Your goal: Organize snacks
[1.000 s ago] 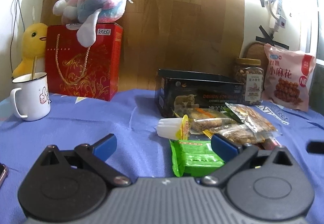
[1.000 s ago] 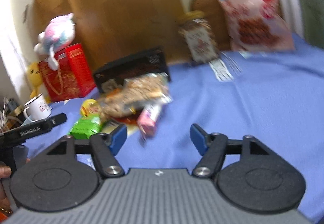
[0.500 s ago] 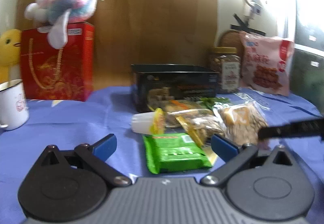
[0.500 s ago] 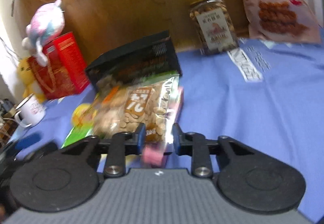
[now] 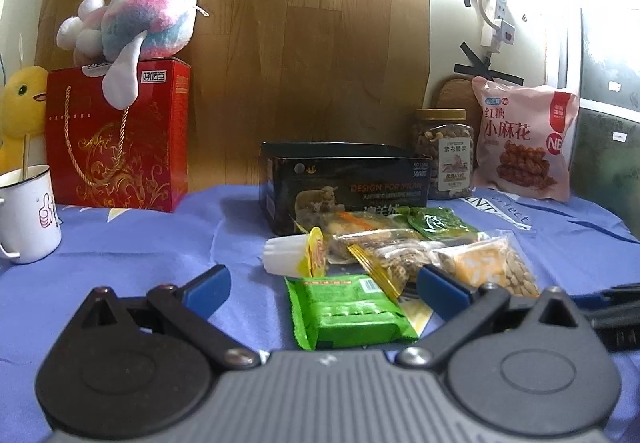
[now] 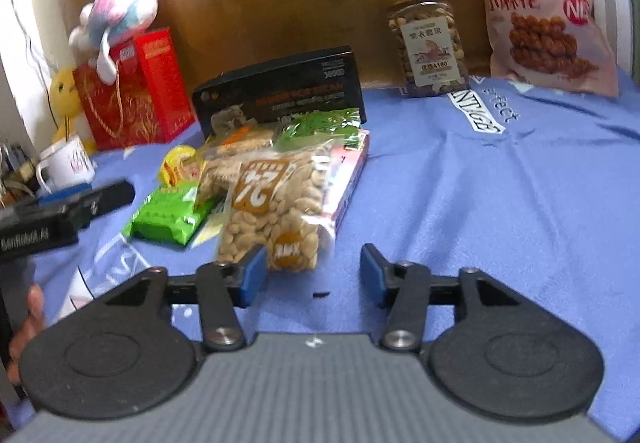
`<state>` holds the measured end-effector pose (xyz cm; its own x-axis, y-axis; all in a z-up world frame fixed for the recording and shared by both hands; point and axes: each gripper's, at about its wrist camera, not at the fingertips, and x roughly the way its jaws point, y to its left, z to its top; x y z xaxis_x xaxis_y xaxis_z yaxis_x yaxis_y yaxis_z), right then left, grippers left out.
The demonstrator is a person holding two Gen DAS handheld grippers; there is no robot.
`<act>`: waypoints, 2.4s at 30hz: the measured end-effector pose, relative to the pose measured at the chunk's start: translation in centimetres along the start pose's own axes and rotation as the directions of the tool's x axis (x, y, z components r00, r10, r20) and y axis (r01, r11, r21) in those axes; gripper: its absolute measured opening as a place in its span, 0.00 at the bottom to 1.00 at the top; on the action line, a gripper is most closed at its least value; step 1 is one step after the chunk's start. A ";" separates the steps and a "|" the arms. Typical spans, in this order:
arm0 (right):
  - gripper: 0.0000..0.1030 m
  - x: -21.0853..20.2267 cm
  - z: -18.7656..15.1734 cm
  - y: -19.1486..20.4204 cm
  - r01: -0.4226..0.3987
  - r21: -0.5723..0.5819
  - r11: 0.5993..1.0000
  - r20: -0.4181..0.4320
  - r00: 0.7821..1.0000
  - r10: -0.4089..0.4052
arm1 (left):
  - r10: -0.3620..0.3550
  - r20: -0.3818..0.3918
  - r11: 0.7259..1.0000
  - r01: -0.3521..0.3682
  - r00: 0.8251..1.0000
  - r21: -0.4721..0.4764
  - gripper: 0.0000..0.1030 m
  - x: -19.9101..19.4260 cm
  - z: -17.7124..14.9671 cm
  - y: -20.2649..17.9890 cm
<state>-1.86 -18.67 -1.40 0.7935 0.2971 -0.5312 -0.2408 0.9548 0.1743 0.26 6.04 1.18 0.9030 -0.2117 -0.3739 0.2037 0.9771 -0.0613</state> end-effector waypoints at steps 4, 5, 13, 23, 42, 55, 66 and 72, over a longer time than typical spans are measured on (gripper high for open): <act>0.67 -0.3 -0.9 1.1 0.013 -0.083 0.996 -0.009 1.000 -0.014 | 0.005 -0.006 1.000 -0.005 1.000 -0.002 1.00 0.1 0.0 0.0; 0.69 -0.3 -1.0 1.3 0.015 -0.100 0.995 -0.011 1.000 -0.016 | 0.007 -0.007 1.000 -0.007 1.000 0.000 1.00 0.1 0.0 0.0; 0.85 -0.3 -1.1 1.0 0.061 -0.137 0.989 -0.028 0.997 -0.066 | 0.018 -0.011 1.000 -0.018 1.000 -0.001 1.00 0.1 -0.1 0.0; 0.02 -1.2 -0.8 -0.8 0.129 -0.091 0.987 -0.018 0.991 -0.131 | 0.041 -0.031 0.999 -0.041 0.999 0.016 1.00 0.5 0.0 -0.3; 0.29 -2.3 -1.4 -0.5 0.105 -0.056 0.993 0.002 0.994 -0.105 | 0.058 0.032 0.998 -0.057 0.998 -0.025 1.00 -0.6 0.0 0.5; 0.30 -5.8 -1.2 -4.6 0.086 0.130 0.988 0.081 0.992 -0.097 | -0.047 0.011 0.994 0.048 0.999 -0.100 0.99 -0.2 0.4 2.0; 0.35 -3.4 0.9 -7.2 -0.167 0.353 0.921 0.103 0.985 0.139 | -0.329 -0.109 0.917 0.290 0.938 -0.273 0.81 -0.3 2.1 2.4; 0.38 -1.4 0.6 -4.6 -0.247 0.302 0.921 0.030 0.968 0.250 | -0.447 -0.190 0.879 0.390 0.874 -0.272 0.74 3.1 2.5 -1.4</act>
<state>-1.53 -23.51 -0.93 0.7244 0.5261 -0.4456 -0.2491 0.8023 0.5424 3.74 4.00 2.42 0.6263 -0.6177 -0.4756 0.4284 0.7824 -0.4520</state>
